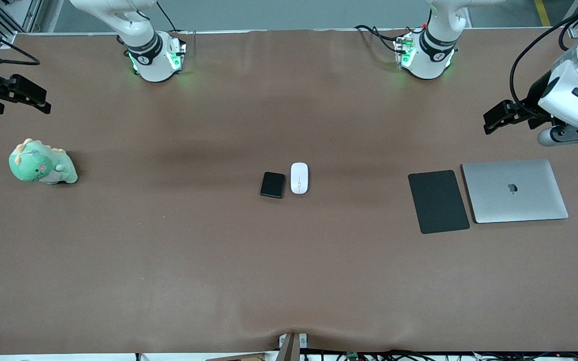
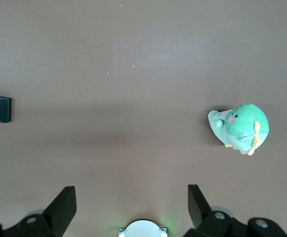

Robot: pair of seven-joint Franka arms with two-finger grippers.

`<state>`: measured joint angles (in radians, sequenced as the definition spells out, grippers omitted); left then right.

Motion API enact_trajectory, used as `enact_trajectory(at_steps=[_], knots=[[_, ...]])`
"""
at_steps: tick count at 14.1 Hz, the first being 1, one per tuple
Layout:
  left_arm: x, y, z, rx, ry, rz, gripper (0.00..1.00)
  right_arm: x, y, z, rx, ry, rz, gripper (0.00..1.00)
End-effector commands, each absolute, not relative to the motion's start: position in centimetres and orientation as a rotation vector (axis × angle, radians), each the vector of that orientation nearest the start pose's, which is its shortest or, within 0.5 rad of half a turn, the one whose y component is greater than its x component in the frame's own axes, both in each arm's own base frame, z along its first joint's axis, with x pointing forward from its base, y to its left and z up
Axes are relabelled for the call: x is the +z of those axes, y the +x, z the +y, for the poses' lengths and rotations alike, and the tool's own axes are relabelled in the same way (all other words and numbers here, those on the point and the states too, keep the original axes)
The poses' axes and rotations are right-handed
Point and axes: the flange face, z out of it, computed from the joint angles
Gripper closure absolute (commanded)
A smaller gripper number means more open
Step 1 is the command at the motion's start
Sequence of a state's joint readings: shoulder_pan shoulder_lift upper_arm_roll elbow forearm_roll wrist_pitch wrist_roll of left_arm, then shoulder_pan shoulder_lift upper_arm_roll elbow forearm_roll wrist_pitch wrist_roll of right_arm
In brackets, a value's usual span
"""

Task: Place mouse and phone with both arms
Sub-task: 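Reach the left gripper toward the white mouse in the middle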

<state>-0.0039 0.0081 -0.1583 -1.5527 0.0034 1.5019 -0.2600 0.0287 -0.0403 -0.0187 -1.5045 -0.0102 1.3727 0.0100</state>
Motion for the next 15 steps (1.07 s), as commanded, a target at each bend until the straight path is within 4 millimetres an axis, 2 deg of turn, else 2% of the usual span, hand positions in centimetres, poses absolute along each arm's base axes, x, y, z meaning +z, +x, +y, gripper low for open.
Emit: enact_trajectory(at_steps=[1, 6, 8, 9, 10, 13, 15], knots=[[62.9, 54.1, -8.8, 0.072, -3.118, -0.159, 0.00, 66.1, 52.0, 0.0, 0.152, -3.163, 0.030, 0.00], [62.7, 54.2, -8.8, 0.077, -3.119, -0.154, 0.00, 66.2, 52.1, 0.2, 0.147, -3.156, 0.026, 0.00], [60.3, 55.4, -9.2, 0.141, -3.126, -0.170, 0.00, 66.2, 52.1, 0.3, 0.147, -3.154, 0.023, 0.00], [59.3, 56.0, -10.2, 0.122, -3.128, -0.147, 0.00, 66.1, 52.0, 0.3, 0.150, -3.153, 0.023, 0.00], [57.6, 56.4, -12.8, 0.123, -3.128, -0.084, 0.00, 66.2, 52.1, 0.3, 0.147, -3.150, 0.024, 0.00], [50.9, 57.7, -19.4, 0.149, -3.131, -0.058, 0.00, 66.1, 52.1, 0.3, 0.147, -3.134, 0.028, 0.00], [45.9, 57.8, -23.2, 0.147, -3.139, -0.035, 0.00, 65.7, 52.2, 0.0, 0.152, -3.134, 0.032, 0.00]])
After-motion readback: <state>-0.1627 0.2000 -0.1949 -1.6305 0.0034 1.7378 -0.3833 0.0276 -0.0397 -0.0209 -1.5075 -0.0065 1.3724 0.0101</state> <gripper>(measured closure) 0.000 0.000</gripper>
